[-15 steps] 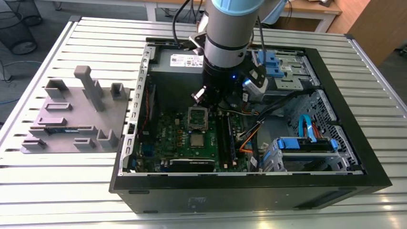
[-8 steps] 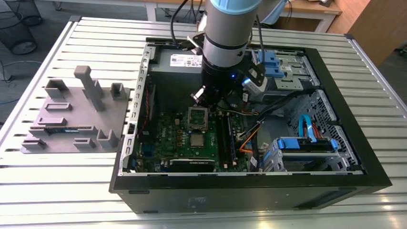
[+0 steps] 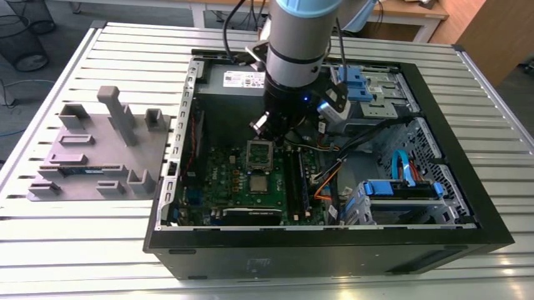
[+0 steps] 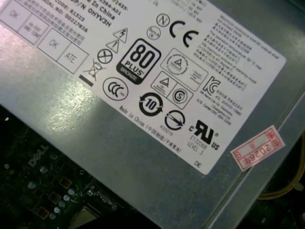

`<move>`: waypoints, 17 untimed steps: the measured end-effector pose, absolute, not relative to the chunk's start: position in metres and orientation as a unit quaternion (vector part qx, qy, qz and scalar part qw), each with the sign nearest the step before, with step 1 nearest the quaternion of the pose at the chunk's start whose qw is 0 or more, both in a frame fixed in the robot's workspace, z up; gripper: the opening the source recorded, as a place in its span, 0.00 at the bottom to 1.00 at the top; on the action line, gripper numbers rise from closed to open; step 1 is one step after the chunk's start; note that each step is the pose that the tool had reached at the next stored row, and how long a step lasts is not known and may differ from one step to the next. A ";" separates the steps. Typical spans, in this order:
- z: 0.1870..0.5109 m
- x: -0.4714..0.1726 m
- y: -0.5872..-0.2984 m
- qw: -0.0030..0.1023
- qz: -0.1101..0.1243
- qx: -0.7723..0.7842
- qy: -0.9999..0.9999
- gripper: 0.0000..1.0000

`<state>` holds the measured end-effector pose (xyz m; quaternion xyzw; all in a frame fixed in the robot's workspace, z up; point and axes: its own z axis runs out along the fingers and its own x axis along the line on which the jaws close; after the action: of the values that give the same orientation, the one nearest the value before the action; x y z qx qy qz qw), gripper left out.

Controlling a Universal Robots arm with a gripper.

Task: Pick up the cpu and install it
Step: 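Close the cpu cover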

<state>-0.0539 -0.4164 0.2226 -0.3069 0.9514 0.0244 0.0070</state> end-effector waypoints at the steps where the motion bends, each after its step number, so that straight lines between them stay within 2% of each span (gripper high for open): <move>1: 0.223 -0.054 -0.416 0.007 0.024 -0.307 0.951 0.11; 17: 0.230 -0.058 -0.416 0.010 0.024 -0.311 0.950 0.11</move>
<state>-0.0585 -0.4164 0.2300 -0.3113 0.9500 0.0236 0.0100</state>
